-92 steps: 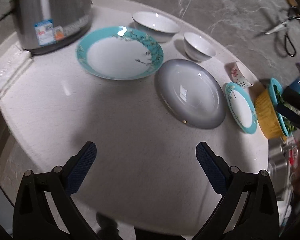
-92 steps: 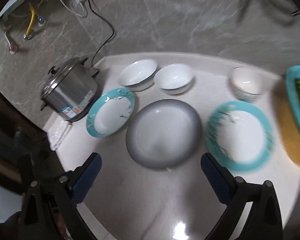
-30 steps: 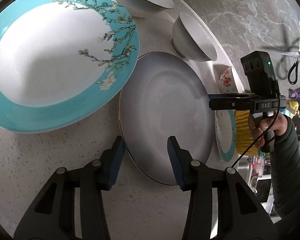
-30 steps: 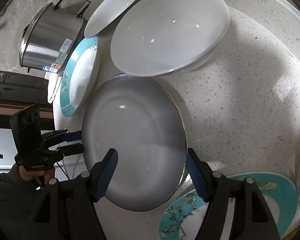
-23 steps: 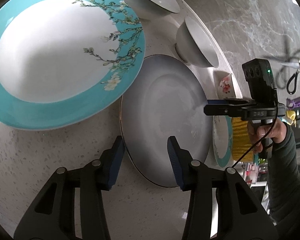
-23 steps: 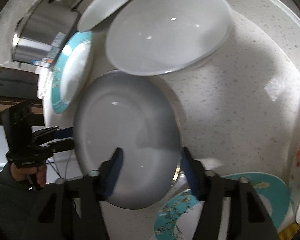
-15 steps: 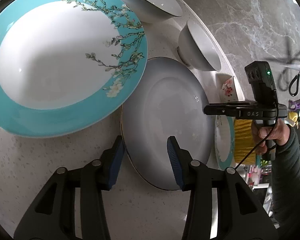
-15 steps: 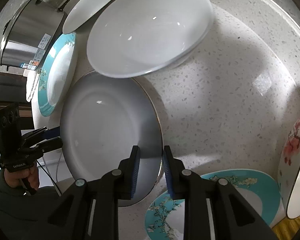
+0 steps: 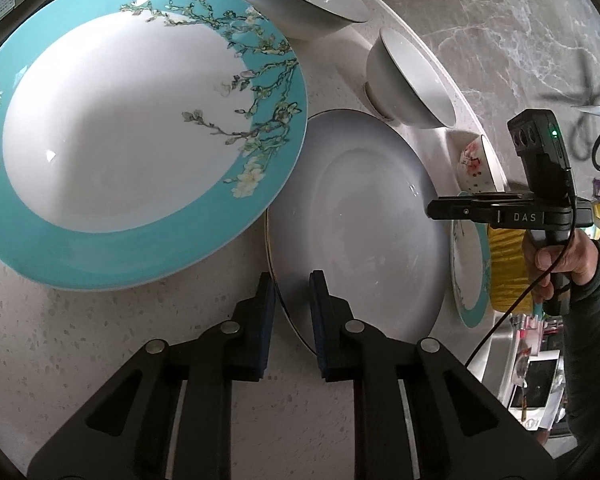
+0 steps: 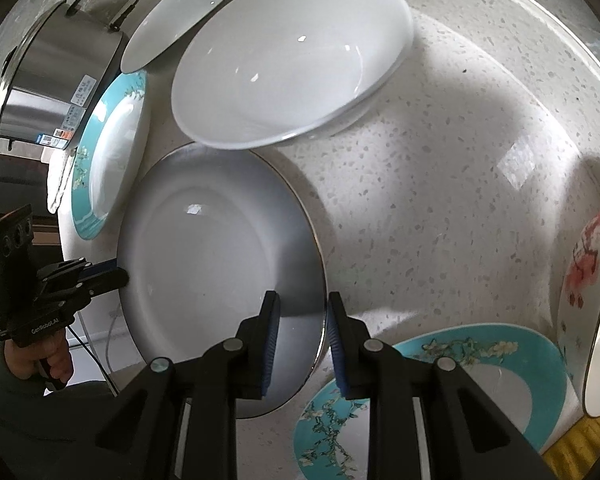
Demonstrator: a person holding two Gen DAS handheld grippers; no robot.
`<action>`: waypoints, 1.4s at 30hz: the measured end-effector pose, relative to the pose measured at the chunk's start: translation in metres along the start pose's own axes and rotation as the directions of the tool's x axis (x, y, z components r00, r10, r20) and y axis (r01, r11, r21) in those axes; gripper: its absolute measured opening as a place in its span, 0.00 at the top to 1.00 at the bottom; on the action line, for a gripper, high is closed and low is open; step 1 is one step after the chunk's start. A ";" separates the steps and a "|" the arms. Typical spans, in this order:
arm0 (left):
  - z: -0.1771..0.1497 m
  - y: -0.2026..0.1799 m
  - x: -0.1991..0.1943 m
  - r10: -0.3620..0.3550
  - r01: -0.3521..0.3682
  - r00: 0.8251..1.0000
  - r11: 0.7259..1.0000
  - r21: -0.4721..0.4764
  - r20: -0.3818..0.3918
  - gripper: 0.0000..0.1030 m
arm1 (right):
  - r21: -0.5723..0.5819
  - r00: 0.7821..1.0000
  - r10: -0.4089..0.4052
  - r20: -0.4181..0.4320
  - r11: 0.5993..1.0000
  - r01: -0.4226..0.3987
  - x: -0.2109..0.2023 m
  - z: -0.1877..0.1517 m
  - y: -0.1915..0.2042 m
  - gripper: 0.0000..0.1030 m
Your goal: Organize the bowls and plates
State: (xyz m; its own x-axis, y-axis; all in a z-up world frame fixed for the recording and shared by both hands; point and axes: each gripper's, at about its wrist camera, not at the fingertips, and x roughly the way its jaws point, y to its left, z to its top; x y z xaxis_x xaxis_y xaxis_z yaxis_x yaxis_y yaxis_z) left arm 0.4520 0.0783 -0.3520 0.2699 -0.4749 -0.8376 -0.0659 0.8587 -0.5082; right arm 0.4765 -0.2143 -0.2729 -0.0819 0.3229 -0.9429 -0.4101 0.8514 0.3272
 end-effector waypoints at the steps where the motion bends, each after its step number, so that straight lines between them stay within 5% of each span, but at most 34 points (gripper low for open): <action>1: 0.000 0.000 0.000 0.000 0.000 1.000 1.000 -0.003 0.000 0.86 | 0.001 1.000 -0.001 0.001 1.000 0.001 0.000 -0.001 0.000 0.75; 26: -0.032 0.004 -0.038 -0.024 0.025 0.999 1.000 0.011 -0.041 0.87 | 0.042 1.000 -0.013 0.021 0.999 0.012 -0.008 -0.047 0.030 0.75; 42: -0.085 0.011 -0.063 -0.031 0.041 0.993 0.996 0.081 -0.118 0.87 | 0.146 1.000 -0.001 0.017 0.989 -0.002 0.001 -0.118 0.058 0.75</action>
State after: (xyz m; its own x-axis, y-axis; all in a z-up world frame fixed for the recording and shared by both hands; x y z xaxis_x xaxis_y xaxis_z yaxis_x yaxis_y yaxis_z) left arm 0.3531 0.1013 -0.3216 0.1567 -0.5208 -0.8392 0.0228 0.8514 -0.5241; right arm 0.3457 -0.2135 -0.2626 -0.0663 0.3292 -0.9419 -0.2727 0.9021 0.3345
